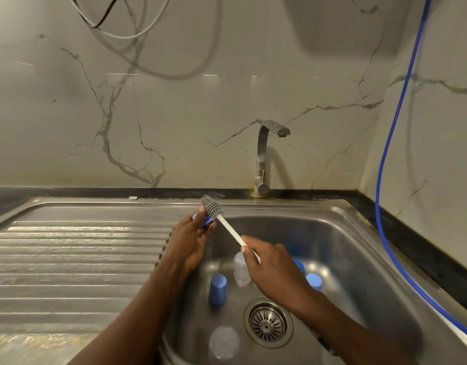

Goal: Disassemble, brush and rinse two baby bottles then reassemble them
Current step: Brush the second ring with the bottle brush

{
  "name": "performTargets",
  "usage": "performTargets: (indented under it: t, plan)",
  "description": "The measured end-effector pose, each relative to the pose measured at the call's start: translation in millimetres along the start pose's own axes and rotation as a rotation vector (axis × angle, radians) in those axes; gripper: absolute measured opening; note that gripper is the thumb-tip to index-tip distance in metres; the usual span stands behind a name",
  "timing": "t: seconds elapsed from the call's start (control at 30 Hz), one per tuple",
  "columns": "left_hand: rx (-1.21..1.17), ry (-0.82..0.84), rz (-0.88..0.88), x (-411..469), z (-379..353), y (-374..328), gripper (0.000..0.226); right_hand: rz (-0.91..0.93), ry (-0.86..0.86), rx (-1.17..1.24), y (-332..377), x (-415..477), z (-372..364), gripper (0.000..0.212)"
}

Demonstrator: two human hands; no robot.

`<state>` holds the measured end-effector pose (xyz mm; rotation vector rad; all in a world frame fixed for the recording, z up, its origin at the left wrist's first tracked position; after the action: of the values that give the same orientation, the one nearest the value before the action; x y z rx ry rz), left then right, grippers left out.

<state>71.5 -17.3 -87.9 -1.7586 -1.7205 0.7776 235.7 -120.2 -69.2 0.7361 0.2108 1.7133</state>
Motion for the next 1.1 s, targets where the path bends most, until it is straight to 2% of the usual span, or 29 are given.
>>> performTargets:
  t: [0.13,0.3,0.5,0.63,0.77,0.9,1.1]
  plan:
    - [0.080,0.055,-0.008,-1,-3,1,0.043,-0.111,0.024,0.020,-10,3,3,0.021]
    - [0.010,-0.004,-0.020,3,-3,3,0.033,-0.100,0.024,0.009,-9,-2,4,0.022]
    - [-0.166,-0.040,0.089,8,4,0,0.033,0.016,0.010,0.006,4,-1,0,0.018]
    - [-0.050,0.019,0.024,3,-2,2,0.030,0.003,0.028,0.011,5,-2,2,0.019]
    - [0.081,0.047,-0.072,1,-2,2,0.011,-0.102,0.057,0.022,-7,1,1,0.023]
    - [0.217,0.041,-0.087,-2,-4,3,0.013,-0.114,0.045,0.037,-11,2,6,0.024]
    - [0.039,0.005,-0.018,1,3,-1,0.022,-0.003,0.011,0.039,1,-1,4,0.019]
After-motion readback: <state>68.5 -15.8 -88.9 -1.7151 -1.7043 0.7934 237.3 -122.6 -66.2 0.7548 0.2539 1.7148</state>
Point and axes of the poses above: each hand's wrist, its own x-axis towards the middle knuckle, its own z-axis out of the back of the hand, y = z × x, the point moved 3 cm from there along x, towards the middle knuckle, and after that the axes turned 3 degrees about -x, right-handed, at the moved point
